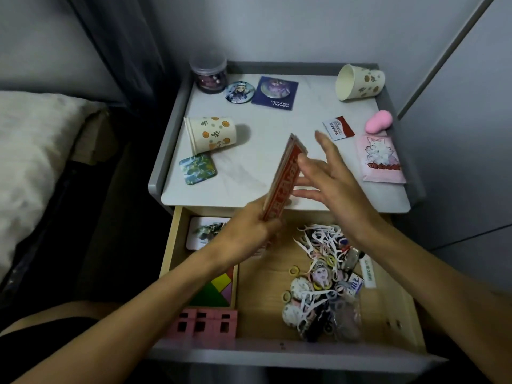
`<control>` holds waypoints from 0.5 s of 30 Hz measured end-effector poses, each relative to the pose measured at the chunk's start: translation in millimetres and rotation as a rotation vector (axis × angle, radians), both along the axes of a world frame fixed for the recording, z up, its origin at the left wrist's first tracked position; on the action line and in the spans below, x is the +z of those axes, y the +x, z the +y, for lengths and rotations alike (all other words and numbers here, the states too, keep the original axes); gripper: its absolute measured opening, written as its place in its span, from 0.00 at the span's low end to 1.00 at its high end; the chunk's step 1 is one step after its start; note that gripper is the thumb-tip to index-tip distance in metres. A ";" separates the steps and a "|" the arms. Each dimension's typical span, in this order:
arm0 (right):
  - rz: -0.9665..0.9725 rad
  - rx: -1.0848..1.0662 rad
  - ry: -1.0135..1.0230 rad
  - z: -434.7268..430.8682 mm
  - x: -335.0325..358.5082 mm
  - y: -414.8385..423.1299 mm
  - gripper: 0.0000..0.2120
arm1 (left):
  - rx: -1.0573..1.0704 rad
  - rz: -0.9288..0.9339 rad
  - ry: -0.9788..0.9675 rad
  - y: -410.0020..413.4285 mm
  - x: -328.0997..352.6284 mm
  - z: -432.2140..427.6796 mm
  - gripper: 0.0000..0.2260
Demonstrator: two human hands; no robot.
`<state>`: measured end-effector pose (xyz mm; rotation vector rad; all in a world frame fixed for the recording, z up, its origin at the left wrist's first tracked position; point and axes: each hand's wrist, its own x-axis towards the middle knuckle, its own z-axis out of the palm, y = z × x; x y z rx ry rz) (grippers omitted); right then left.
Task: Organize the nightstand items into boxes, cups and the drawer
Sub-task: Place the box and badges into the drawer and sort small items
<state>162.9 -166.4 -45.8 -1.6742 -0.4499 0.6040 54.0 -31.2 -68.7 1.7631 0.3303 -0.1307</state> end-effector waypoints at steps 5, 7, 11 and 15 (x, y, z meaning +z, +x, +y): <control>-0.150 0.042 0.042 5.3 -7.5 -18.9 0.39 | -0.070 0.032 0.244 -2.7 -10.6 -4.2 0.06; -0.204 -0.013 0.045 6.8 -10.8 -20.6 0.34 | -0.085 0.036 0.260 -2.1 -10.9 -6.2 0.03; -0.278 -0.100 0.073 6.4 -6.5 -22.7 0.25 | -0.054 0.156 0.114 -2.7 -9.0 -9.7 0.10; -0.297 -0.154 0.124 7.7 -4.2 -26.5 0.26 | 0.064 0.156 0.053 -0.7 -8.8 -9.8 0.10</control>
